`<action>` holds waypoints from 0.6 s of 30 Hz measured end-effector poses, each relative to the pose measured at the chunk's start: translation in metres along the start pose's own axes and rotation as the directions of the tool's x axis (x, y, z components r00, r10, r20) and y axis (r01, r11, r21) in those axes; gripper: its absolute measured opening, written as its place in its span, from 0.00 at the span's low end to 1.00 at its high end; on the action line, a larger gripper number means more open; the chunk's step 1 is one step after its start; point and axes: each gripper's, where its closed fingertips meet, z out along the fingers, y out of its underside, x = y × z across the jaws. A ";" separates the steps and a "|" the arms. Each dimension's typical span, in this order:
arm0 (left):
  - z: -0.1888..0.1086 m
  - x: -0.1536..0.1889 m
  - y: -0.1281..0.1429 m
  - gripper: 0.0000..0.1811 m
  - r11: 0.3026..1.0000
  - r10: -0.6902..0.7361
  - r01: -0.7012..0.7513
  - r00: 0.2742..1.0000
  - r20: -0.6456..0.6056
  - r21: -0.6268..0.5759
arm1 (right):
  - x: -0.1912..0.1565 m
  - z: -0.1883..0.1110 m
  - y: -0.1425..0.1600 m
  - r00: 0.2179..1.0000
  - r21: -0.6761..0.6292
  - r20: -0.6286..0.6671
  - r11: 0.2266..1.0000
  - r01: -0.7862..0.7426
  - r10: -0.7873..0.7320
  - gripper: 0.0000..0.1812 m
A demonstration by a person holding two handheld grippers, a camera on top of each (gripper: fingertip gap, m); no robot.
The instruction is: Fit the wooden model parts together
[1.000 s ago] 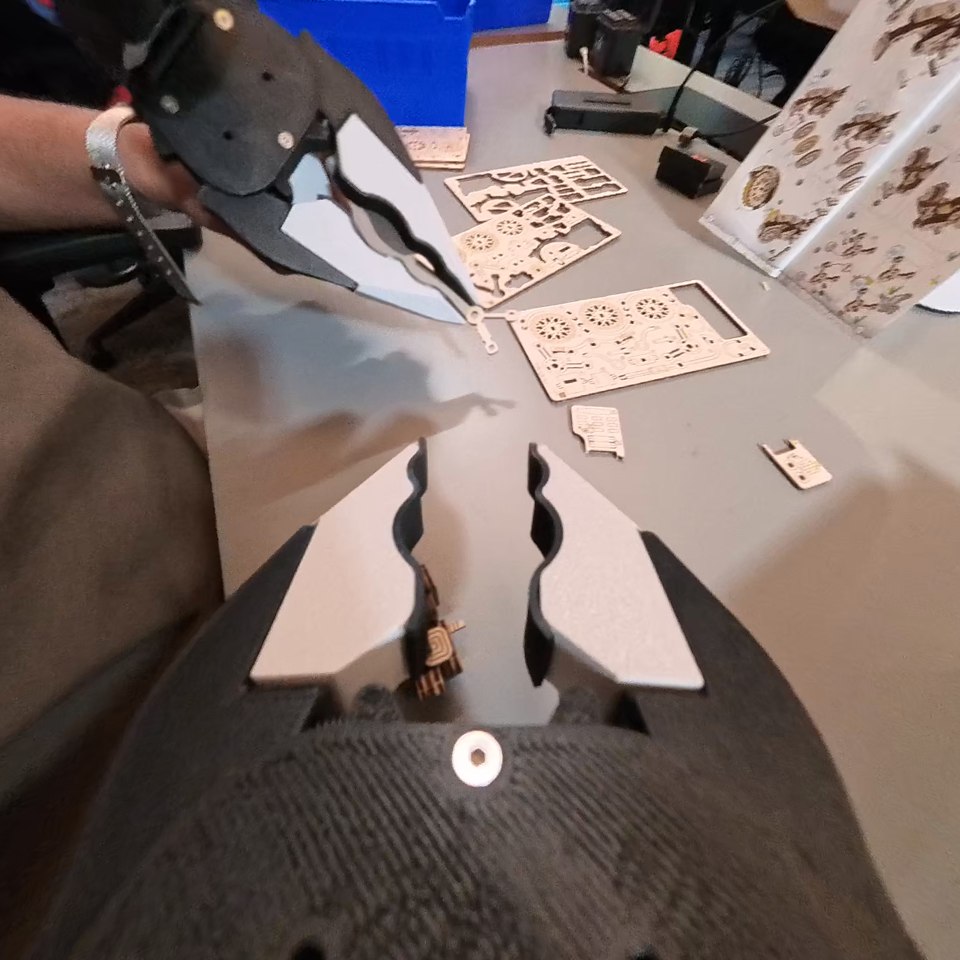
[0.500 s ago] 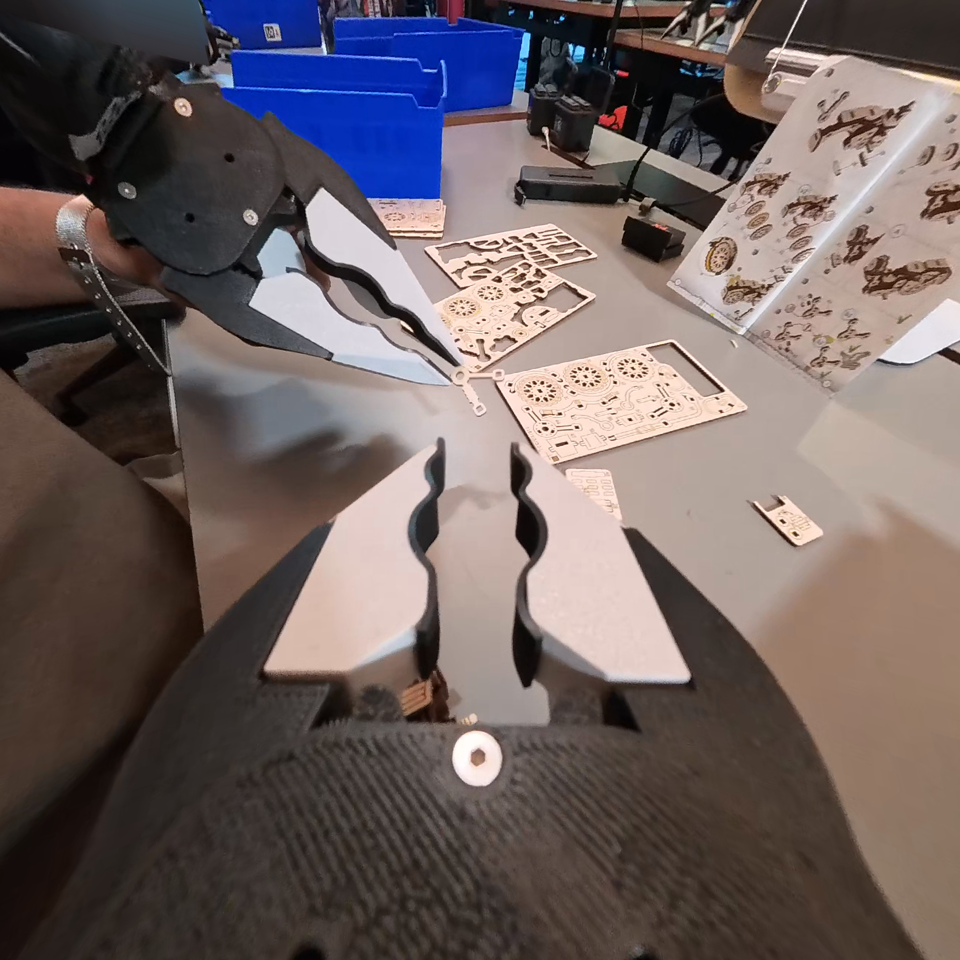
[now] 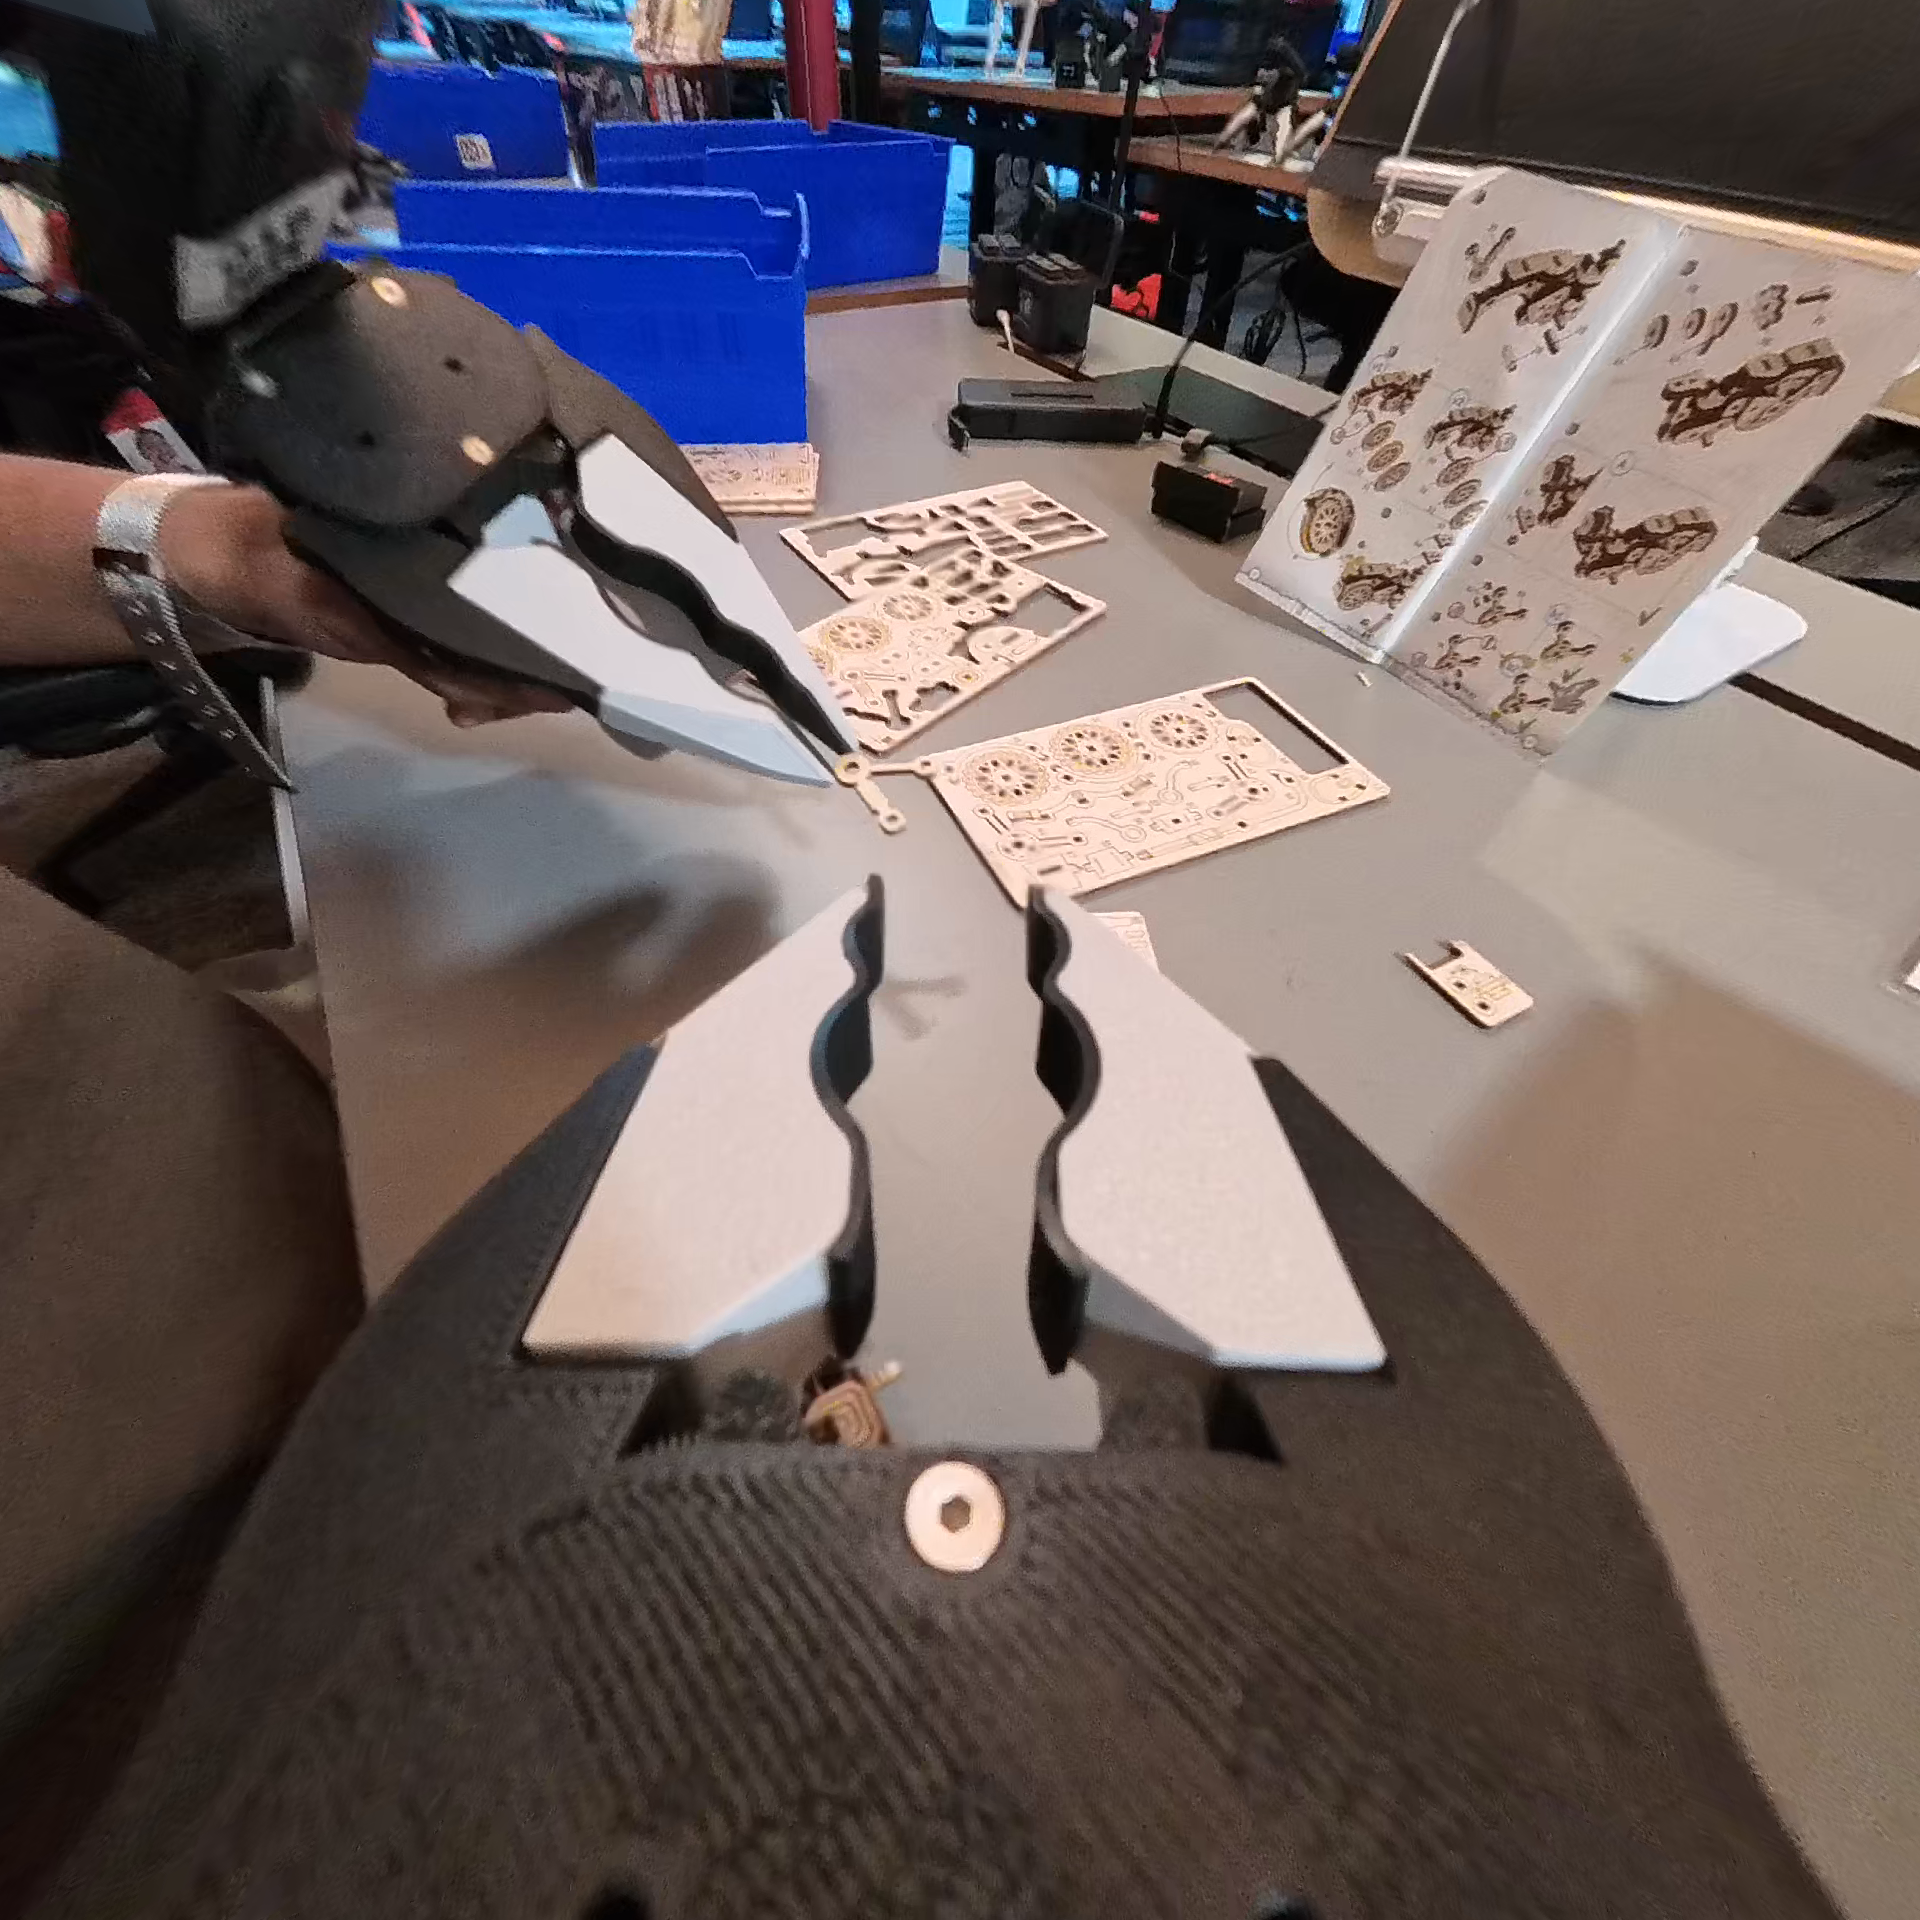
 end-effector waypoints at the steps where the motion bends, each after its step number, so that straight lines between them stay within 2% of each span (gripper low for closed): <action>1: 0.000 0.001 -0.001 0.04 1.000 -0.020 0.021 1.000 -0.011 0.009 | 0.004 0.001 0.003 1.000 -0.018 -0.023 1.000 0.014 -0.015 0.14; 5: 0.004 0.000 0.001 0.04 0.997 -0.075 0.076 0.997 -0.026 0.016 | 0.015 0.002 0.008 0.994 -0.040 -0.091 0.998 0.057 -0.060 0.13; 12: 0.000 -0.001 -0.008 0.04 0.981 -0.171 0.176 0.983 -0.064 0.080 | 0.024 0.007 -0.019 0.994 0.102 -0.105 0.994 0.033 -0.022 0.12; 18: -0.012 0.001 -0.021 0.04 0.967 -0.193 0.202 0.979 -0.071 0.158 | 0.024 -0.008 -0.038 0.982 0.217 0.037 0.957 -0.190 0.187 0.12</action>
